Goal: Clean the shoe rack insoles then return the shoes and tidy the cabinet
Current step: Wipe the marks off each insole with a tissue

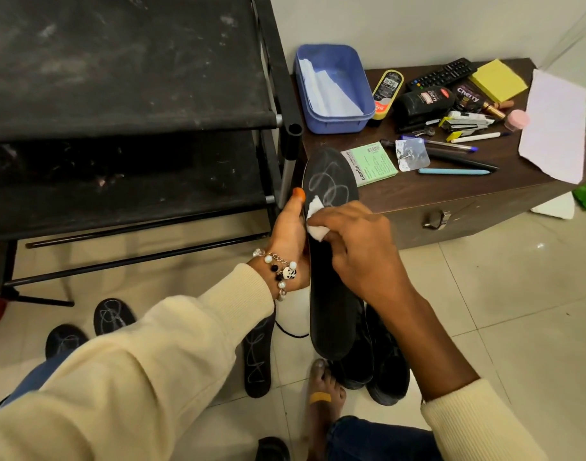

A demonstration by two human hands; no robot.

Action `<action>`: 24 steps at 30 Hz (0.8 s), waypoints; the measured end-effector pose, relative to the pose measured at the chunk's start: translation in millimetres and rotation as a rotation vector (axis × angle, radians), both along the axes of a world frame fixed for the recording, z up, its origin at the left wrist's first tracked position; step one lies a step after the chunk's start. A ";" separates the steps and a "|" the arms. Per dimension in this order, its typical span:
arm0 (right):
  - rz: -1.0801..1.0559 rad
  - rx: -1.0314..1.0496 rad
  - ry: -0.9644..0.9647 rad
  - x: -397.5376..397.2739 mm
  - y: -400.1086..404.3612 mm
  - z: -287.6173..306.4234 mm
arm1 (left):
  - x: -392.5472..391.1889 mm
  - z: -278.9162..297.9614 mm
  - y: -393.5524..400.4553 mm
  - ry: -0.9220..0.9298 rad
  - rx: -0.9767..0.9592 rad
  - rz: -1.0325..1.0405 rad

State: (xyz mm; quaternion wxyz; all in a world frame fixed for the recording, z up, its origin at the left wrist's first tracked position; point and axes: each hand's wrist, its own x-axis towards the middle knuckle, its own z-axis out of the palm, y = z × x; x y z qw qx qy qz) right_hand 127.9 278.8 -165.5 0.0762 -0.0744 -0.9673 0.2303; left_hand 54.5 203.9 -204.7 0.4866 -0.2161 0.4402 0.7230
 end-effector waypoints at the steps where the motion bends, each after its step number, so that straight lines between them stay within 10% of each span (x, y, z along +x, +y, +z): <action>1: 0.004 -0.023 0.037 -0.1 -1.1 0.0 | 1.2 1.1 -0.6 -0.001 0.000 -0.005; 24: -0.173 0.011 0.094 2.4 12.9 -7.6 | 27.5 9.7 11.0 -0.028 0.073 0.031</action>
